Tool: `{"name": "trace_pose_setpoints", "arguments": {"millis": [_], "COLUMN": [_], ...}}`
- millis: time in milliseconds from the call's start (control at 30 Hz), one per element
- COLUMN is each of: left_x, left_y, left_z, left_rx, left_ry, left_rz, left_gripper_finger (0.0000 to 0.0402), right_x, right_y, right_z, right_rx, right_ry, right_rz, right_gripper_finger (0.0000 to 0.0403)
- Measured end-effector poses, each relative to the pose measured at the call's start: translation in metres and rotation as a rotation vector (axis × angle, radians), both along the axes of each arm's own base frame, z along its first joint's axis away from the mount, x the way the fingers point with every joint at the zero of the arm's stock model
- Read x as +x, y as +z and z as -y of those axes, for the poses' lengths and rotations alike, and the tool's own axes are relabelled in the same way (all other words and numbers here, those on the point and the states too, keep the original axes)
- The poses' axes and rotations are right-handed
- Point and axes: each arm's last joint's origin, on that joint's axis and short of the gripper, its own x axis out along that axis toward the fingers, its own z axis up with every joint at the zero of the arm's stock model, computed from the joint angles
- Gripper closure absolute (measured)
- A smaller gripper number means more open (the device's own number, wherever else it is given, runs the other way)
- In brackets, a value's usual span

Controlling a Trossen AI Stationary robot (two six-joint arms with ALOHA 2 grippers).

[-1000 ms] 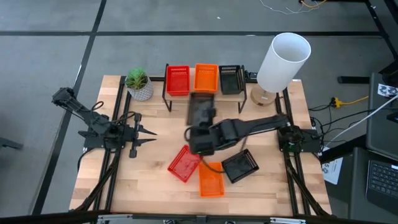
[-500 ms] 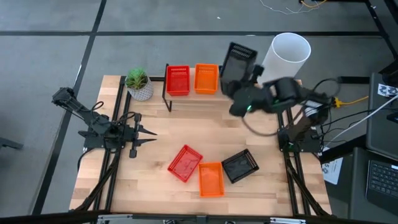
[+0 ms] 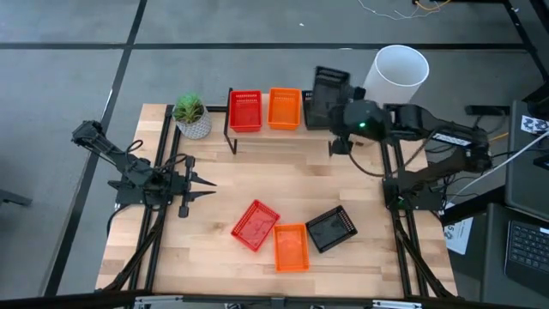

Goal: Stack baskets on shelf by color
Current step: Stack the left black basket on the black basket

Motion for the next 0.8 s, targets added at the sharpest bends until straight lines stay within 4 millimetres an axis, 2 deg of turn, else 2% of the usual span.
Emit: {"name": "trace_pose_setpoints", "arguments": {"millis": [67,200,300,500,633,800], "left_x": [0.000,0.000,0.000,0.000,0.000,0.000], "left_y": [0.000,0.000,0.000,0.000,0.000,0.000], "left_z": [0.000,0.000,0.000,0.000,0.000,0.000], "left_rx": [-0.025,-0.060,-0.058,-0.057,-0.056,-0.056], "left_ry": [0.000,0.000,0.000,0.001,0.001,0.001], "left_rz": [0.000,0.001,0.001,0.003,0.002,0.002], "left_gripper_finger": [0.0321,0.0321,0.0321,0.0321,0.0321,0.0321], "right_x": [-0.006,-0.019,-0.015,-0.002,0.000,0.000], "right_y": [-0.005,-0.023,-0.037,-0.068,-0.076,-0.077], "right_z": [0.006,0.024,0.031,0.049,0.057,0.062], "right_rx": [0.020,0.108,0.186,0.162,0.165,0.141], "right_ry": [0.070,0.067,0.130,0.134,0.110,0.107], "right_rz": [0.040,0.025,0.055,0.052,0.032,0.016], "right_gripper_finger": [0.0401,0.0401,0.0401,0.0401,0.0401,0.0401]}}
